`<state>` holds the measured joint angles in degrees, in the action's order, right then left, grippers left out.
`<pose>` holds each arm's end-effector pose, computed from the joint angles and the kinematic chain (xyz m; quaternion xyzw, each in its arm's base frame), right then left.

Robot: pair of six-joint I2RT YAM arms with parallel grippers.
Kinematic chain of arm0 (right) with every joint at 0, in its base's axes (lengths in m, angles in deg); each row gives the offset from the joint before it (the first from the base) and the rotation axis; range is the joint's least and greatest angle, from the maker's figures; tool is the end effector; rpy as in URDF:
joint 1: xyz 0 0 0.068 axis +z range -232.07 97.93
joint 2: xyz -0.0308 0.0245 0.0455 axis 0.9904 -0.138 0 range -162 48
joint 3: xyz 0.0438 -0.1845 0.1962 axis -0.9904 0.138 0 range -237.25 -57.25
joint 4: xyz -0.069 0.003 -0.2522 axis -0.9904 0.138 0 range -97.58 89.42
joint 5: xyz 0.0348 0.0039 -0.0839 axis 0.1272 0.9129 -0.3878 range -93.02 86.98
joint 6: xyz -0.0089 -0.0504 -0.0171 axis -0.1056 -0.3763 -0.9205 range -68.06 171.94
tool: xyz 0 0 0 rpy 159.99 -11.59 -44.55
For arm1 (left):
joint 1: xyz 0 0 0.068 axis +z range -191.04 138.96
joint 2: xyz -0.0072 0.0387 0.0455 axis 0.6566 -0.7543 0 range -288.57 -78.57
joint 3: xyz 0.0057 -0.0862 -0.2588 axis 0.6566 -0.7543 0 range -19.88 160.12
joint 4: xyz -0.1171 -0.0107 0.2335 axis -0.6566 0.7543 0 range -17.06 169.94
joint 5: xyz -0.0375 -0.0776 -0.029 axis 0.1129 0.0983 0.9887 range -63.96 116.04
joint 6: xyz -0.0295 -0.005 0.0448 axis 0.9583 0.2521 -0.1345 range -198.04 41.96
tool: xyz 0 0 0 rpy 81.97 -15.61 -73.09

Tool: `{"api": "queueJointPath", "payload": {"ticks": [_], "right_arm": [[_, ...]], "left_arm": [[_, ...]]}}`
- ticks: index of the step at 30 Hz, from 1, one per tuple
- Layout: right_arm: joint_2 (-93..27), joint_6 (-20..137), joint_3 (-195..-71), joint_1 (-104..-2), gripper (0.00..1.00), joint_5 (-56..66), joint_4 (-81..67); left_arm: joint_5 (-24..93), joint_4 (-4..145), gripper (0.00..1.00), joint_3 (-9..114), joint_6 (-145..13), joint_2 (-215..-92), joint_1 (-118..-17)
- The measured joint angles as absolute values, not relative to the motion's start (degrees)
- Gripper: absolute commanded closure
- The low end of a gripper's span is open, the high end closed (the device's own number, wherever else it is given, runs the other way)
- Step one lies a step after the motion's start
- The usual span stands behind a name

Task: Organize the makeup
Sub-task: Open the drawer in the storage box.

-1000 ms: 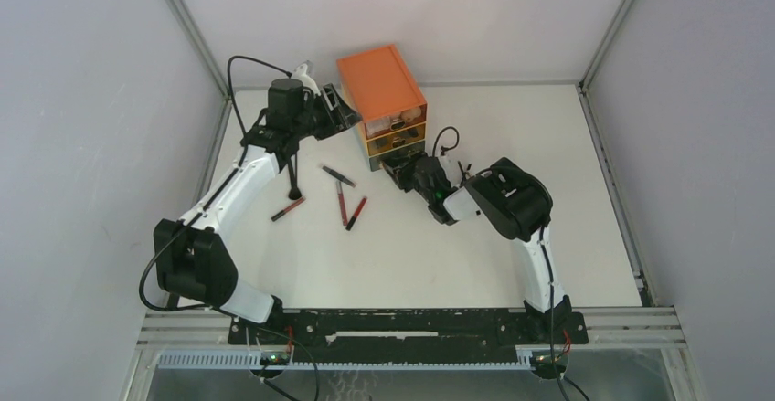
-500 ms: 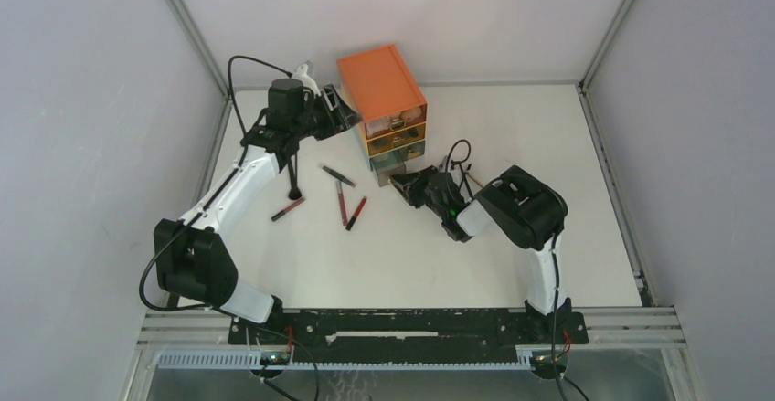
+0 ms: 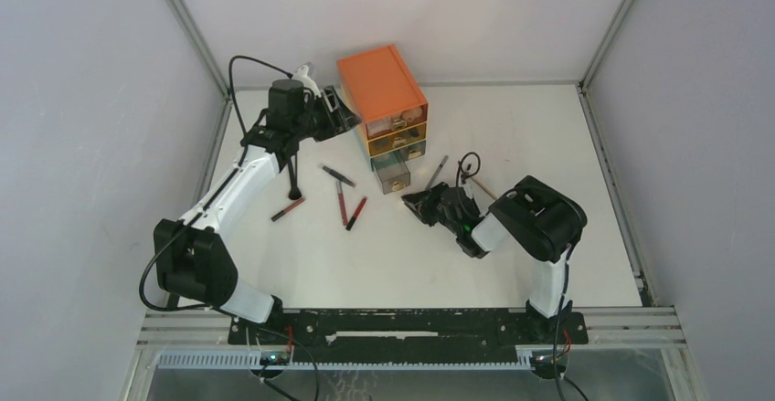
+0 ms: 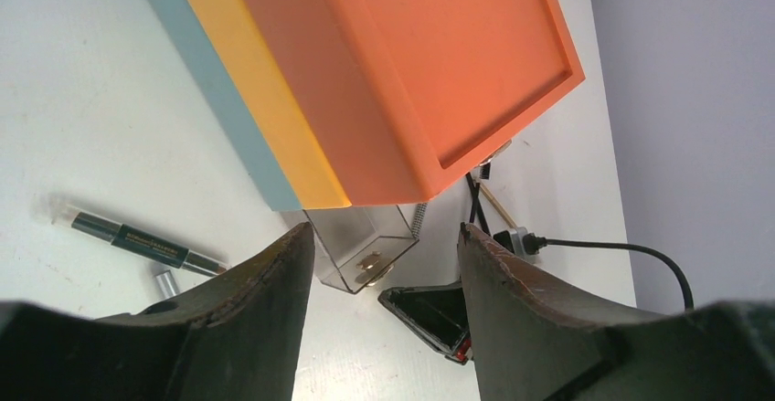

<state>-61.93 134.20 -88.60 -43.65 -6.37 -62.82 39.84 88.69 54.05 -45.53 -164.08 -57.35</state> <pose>0.2505 0.1958 0.0900 0.3267 0.7687 0.4652 0.2930 0.3314 -0.1058 0.3366 -0.0577 0.8483 -0.3068 0.4277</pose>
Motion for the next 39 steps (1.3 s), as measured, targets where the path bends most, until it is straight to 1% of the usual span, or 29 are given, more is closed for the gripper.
{"api": "queueJointPath", "payload": {"ticks": [3,5,8,11,15,21,27,32,39], "right_arm": [[-59.29,131.14,-86.94,-43.65,0.56,-6.18,-59.52],[-55.77,127.92,-86.9,-43.65,0.47,-6.66,-55.21],[-48.71,121.32,-89.32,-43.67,0.4,-8.32,-45.46],[-44.23,113.91,-95.27,-43.78,0.36,-10.26,-36.2],[-43.03,105.43,-103.18,-44.64,0.35,-12.08,-26.95],[-46.09,98.16,-111.33,-46.84,0.35,-11.73,-17.23],[-51.05,95.36,-116.32,-48.33,0.35,-9.28,-12.53],[-54.59,94.37,-119.62,-48.72,0.35,-6.77,-10.03],[-56.62,94.2,-120.77,-48.85,0.37,-4.01,-8.55]], "left_arm": [[39.65,89.17,0.36,54.05,-45.71,-164.04,-57.35],[39.3,89.67,0.36,54.05,-46.06,-163.89,-57.35],[38.44,90.5,0.36,54.05,-46.6,-163.06,-57.35],[37.61,90.7,0.35,53.79,-47.06,-161.37,-57.35],[36.41,90.74,0.31,53.24,-47.59,-159.76,-57.35],[32.26,92.16,0.28,53.24,-50.21,-159.71,-58.93],[30.14,92.86,0.25,53.24,-53.53,-160.17,-61.77],[29.13,91.9,0.24,52.52,-56.26,-160.43,-63.63],[29.33,90.46,0.24,51.84,-58.03,-162.6,-64.61]]}}
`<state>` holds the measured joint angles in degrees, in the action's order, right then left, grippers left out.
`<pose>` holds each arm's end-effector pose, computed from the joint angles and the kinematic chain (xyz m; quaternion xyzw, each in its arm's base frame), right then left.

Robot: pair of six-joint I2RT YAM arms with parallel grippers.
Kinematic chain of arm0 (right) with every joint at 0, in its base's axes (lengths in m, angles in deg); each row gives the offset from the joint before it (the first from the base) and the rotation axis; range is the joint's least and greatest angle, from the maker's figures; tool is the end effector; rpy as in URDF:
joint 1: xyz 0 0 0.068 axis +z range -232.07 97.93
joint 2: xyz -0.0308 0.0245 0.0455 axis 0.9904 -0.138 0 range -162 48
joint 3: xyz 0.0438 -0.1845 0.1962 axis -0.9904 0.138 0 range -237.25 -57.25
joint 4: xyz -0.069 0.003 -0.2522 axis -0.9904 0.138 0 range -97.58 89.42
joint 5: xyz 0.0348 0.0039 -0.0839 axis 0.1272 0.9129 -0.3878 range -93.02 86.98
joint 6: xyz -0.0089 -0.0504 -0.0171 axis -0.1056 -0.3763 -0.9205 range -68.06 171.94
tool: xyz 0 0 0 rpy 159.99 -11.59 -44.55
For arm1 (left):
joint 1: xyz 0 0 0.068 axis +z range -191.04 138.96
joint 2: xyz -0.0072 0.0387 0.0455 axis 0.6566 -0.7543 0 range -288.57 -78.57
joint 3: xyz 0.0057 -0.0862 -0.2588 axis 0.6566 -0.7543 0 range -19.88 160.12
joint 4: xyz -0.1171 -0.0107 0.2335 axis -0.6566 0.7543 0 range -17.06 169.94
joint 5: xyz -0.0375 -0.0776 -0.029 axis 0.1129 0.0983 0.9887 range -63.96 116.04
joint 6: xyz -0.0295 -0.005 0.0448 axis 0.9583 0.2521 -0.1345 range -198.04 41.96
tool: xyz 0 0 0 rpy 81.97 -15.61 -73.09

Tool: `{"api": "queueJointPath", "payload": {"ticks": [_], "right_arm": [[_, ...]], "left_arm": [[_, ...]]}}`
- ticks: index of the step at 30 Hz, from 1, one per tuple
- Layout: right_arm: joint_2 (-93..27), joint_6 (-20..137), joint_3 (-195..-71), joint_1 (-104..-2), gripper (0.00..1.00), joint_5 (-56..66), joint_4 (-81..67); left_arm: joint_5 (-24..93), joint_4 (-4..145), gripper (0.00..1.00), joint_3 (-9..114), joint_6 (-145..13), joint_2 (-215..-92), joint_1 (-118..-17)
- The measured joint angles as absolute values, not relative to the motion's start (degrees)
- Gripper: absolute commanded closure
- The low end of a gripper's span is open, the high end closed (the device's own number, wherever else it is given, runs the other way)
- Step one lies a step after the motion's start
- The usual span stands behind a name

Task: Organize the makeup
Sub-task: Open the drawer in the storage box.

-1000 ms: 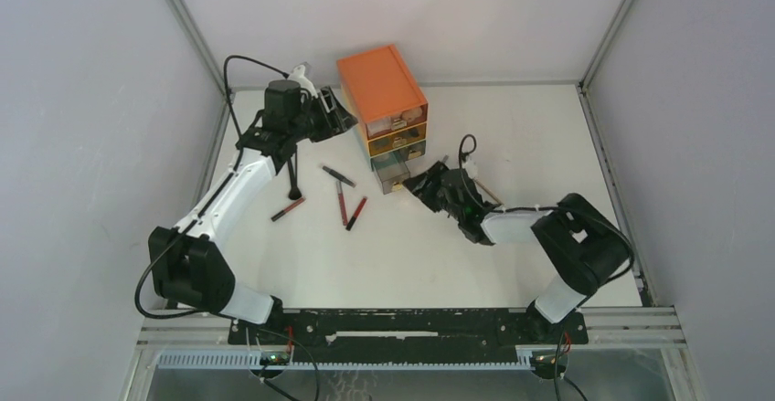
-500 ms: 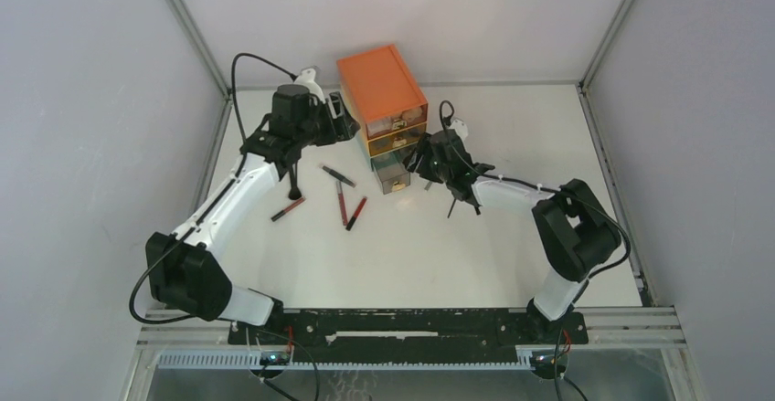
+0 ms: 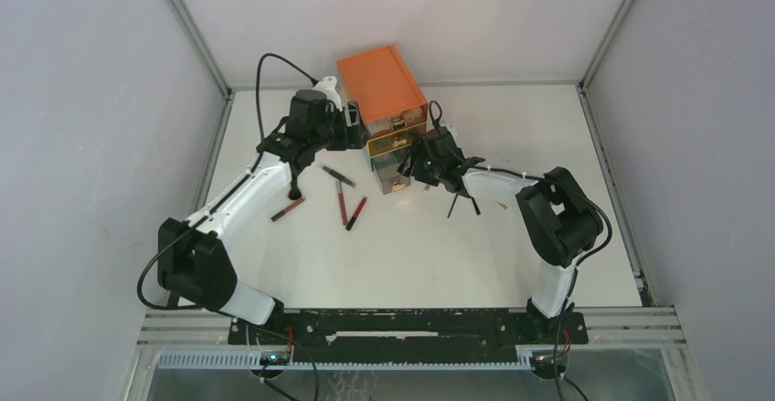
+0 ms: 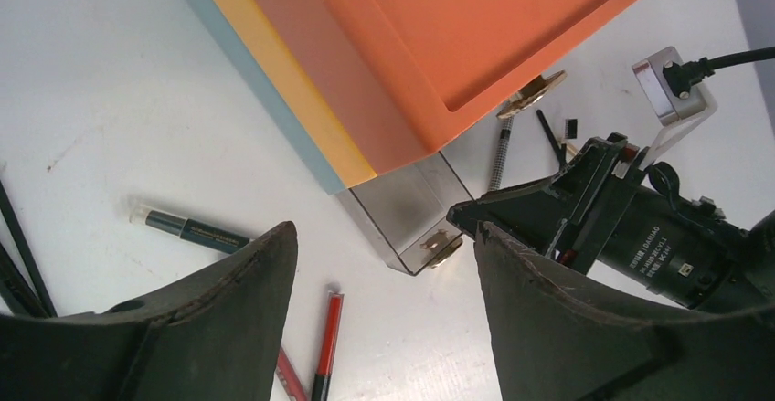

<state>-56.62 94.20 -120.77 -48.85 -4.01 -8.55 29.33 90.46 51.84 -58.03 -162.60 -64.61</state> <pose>0.3305 0.2155 0.1825 0.0751 0.9036 0.2519 0.3382 0.3105 -0.1376 0.3281 0.0412 0.8641 -0.2091 0.4561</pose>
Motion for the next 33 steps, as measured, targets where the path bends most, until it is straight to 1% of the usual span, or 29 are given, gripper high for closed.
{"api": "queueJointPath", "payload": {"ticks": [15,20,24,30,33], "right_arm": [[-57.78,93.7,-121.6,-49.55,0.44,0.6,-5.92],[-57.63,92.58,-122.35,-49.75,0.47,1.91,-3.74],[-56.73,91.58,-122.44,-49.73,0.46,2.61,-1.12],[-55.4,90.75,-122.44,-49.25,0.4,1.13,1.75],[-55.55,90.46,-123.57,-49.2,0.39,-0.01,3.39]], "left_arm": [[28.98,90.17,0.25,52.1,-58.54,-170.14,-64.92],[27.69,90.79,0.25,54.0,-59.11,-172.04,-64.92],[27.65,90.81,0.25,54.99,-59.15,-172.21,-64.92],[27.67,90.85,0.25,55.1,-59.15,-172.41,-64.92],[27.71,90.9,0.25,55.1,-59.13,-172.45,-64.92]]}}
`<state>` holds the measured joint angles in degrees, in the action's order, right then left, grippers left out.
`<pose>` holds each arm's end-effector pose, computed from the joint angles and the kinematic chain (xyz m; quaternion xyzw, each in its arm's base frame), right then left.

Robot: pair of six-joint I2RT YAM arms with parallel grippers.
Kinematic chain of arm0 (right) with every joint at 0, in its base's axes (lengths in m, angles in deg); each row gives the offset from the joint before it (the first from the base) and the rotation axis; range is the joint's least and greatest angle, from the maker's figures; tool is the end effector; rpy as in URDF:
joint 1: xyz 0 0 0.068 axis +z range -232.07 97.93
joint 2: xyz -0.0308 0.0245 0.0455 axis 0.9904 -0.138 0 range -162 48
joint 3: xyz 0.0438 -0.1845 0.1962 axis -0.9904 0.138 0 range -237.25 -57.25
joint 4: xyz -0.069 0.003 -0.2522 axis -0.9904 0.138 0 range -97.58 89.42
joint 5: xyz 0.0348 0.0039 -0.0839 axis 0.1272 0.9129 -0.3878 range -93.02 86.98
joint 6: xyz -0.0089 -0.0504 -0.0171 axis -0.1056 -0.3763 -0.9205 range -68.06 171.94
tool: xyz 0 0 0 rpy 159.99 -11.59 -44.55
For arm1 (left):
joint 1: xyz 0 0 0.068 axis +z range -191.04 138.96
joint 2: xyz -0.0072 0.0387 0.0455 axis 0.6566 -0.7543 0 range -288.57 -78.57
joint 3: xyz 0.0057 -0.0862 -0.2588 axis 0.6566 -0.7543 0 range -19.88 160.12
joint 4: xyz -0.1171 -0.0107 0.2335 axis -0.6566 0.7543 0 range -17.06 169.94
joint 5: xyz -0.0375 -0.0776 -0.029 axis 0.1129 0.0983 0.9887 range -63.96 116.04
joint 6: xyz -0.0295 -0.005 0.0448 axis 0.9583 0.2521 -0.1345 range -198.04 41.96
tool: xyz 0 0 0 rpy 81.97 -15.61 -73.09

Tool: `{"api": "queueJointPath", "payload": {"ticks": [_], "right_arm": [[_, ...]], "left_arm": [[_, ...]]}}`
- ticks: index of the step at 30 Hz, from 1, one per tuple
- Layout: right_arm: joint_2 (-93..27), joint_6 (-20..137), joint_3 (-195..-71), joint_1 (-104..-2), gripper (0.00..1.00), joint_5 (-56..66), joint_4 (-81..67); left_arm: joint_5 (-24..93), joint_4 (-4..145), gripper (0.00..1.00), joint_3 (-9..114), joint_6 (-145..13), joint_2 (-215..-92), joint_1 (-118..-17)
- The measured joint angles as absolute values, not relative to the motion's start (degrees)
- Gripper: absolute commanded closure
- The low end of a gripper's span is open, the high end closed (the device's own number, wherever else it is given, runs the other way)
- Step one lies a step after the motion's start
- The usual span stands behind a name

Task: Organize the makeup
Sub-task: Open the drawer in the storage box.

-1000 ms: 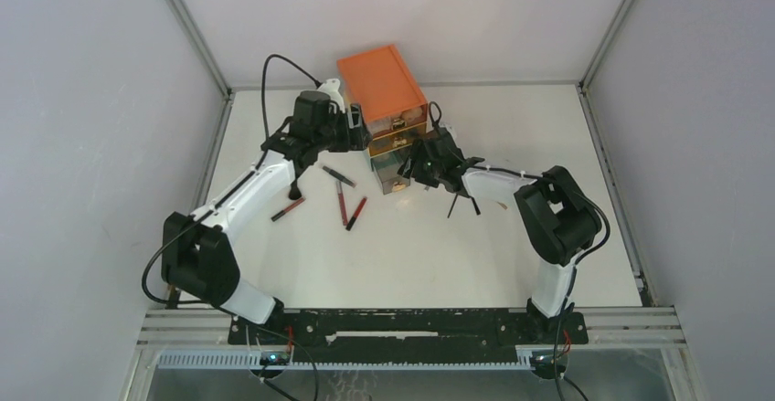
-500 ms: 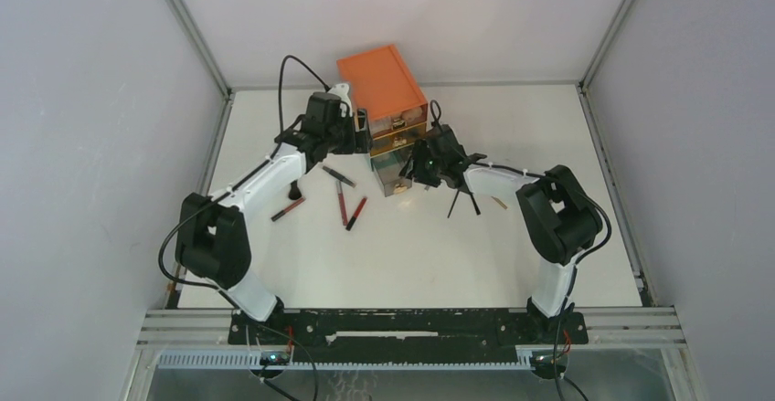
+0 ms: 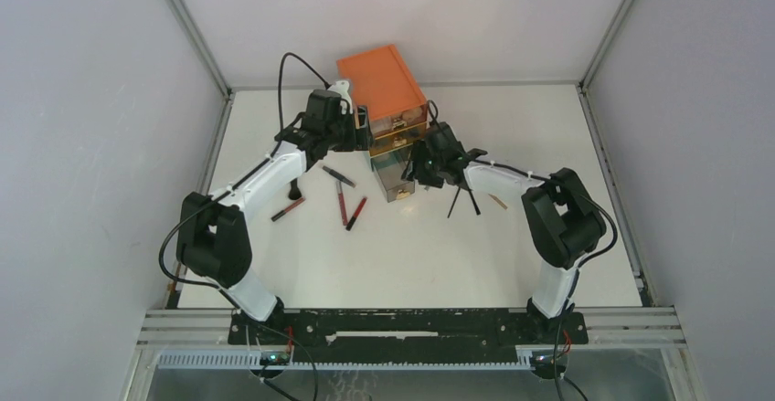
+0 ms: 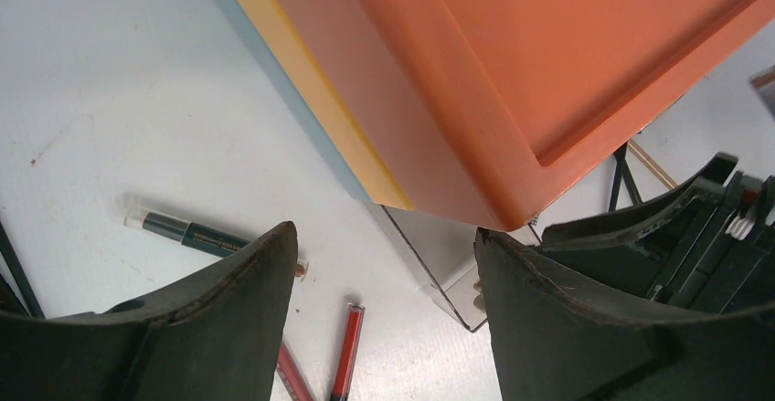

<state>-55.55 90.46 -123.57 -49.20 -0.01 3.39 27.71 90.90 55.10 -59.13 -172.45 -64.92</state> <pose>0.3236 0.2111 0.1881 0.0367 0.9332 0.2280 0.2754 0.3441 -0.1534 0.2887 0.0452 0.8932 -0.1753 0.4117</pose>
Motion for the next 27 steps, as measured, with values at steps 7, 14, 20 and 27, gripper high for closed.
{"api": "queueJointPath", "payload": {"ticks": [7,14,20,27], "right_arm": [[-60.4,89.13,-132.71,-49.18,0.39,-1.72,5.33],[-62.17,88.21,-132.03,-48.13,0.43,-2.2,8.59],[-60.23,88.12,-128.51,-47.0,0.44,-2.77,8.48],[-58.48,88.21,-126.06,-46.63,0.44,-3.9,7.8]], "left_arm": [[27.84,90.9,0.24,55.07,-59.11,-172.45,-64.92],[27.93,90.9,0.24,55.07,-59.13,-172.45,-64.92],[27.89,90.9,0.24,55.1,-59.19,-172.45,-64.92],[27.82,90.9,0.24,55.1,-59.67,-172.45,-64.92]]}}
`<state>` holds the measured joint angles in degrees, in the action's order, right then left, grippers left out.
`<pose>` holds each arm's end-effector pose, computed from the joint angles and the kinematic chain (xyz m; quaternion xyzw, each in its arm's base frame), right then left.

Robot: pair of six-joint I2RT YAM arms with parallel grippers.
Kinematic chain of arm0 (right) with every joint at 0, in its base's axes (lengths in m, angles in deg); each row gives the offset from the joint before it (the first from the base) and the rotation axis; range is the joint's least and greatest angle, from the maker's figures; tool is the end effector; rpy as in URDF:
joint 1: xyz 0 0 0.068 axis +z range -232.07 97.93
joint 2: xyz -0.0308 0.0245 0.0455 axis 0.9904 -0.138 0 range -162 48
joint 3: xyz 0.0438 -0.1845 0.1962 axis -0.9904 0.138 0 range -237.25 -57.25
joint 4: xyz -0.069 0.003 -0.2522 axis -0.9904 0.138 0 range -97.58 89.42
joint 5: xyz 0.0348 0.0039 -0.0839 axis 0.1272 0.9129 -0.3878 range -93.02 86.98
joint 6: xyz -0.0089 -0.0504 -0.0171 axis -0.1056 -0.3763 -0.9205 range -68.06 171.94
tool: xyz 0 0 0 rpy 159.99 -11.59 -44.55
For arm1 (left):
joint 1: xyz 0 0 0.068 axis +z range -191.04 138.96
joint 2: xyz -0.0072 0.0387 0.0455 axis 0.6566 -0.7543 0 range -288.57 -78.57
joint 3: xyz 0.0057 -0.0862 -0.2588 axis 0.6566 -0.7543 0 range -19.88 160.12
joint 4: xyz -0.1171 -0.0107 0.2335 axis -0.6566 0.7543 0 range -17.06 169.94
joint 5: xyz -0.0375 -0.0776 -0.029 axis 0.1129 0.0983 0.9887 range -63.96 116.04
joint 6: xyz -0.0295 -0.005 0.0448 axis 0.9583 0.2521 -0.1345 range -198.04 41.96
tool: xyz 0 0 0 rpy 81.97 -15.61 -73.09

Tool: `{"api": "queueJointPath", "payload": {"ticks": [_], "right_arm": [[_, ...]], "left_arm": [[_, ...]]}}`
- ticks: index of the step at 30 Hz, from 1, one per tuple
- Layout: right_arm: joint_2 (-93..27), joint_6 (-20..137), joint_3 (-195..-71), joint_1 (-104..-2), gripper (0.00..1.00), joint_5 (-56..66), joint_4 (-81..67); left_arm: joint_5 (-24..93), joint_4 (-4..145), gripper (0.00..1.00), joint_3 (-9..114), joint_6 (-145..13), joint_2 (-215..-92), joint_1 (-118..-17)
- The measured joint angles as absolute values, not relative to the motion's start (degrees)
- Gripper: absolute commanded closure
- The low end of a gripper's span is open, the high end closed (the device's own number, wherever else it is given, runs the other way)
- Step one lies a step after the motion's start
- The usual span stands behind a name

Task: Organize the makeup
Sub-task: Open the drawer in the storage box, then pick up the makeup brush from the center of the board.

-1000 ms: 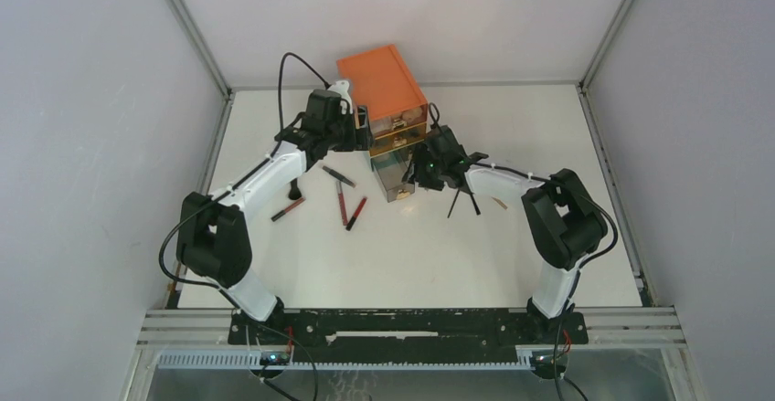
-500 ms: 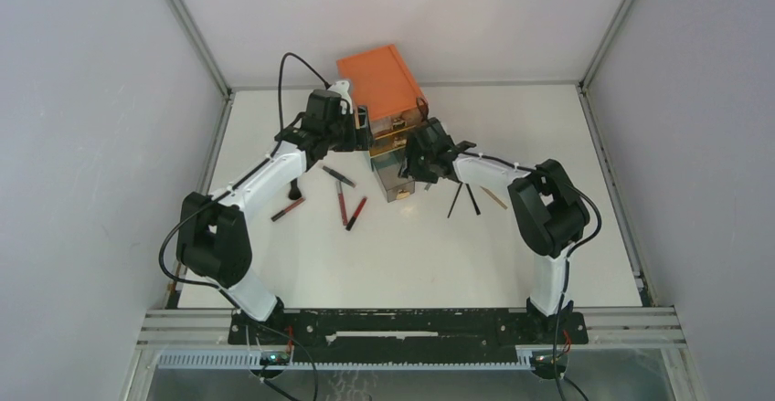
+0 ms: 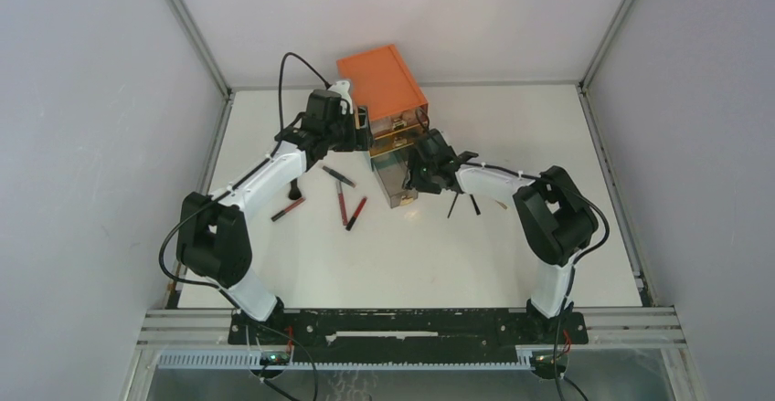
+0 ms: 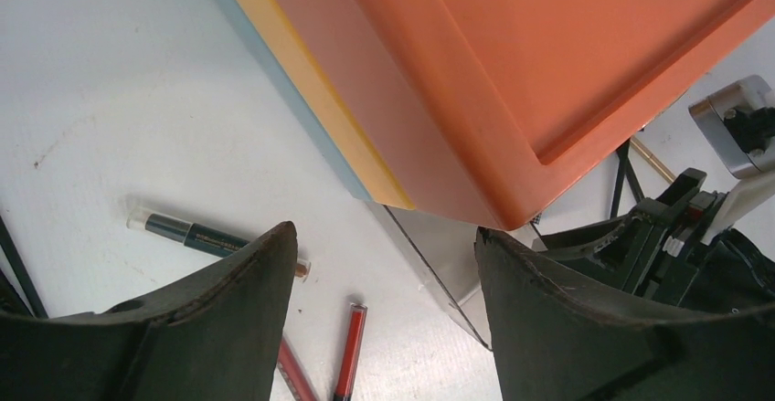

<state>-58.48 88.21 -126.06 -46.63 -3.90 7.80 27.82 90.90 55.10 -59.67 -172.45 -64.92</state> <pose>0.3193 0.2264 0.1769 0.0093 0.9484 0.1797 0.2612 0.3440 -0.1535 0.2887 0.0499 0.8929 -0.1741 0.4122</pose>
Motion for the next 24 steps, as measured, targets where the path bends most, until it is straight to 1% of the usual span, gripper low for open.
{"api": "queueJointPath", "payload": {"ticks": [3,7,12,17,20,24], "right_arm": [[-57.58,88.17,-125.43,-46.28,0.43,-4.3,8.17],[-54.96,88.01,-124.6,-46.12,0.37,-4.71,9.66],[-46.74,87.49,-124.31,-46.43,0.33,-7.09,10.49],[-36.27,86.55,-123.24,-48.26,0.33,-9.24,9.13],[-31.05,86.09,-119.7,-50.19,0.32,-10.39,8.09],[-26.66,85.33,-113.52,-53.16,0.32,-11.31,8.13]], "left_arm": [[27.74,90.9,0.24,55.1,-60.04,-172.45,-64.92],[27.74,91.07,0.23,55.1,-60.15,-172.39,-64.92],[27.67,92.89,0.22,55.1,-60.79,-170.12,-64.92],[26.77,93.89,0.2,55.07,-61.62,-163.47,-64.92],[24.54,94.35,0.18,54.53,-61.92,-157.9,-64.92],[19.45,96.14,0.2,50.24,-61.86,-149.33,-64.26]]}}
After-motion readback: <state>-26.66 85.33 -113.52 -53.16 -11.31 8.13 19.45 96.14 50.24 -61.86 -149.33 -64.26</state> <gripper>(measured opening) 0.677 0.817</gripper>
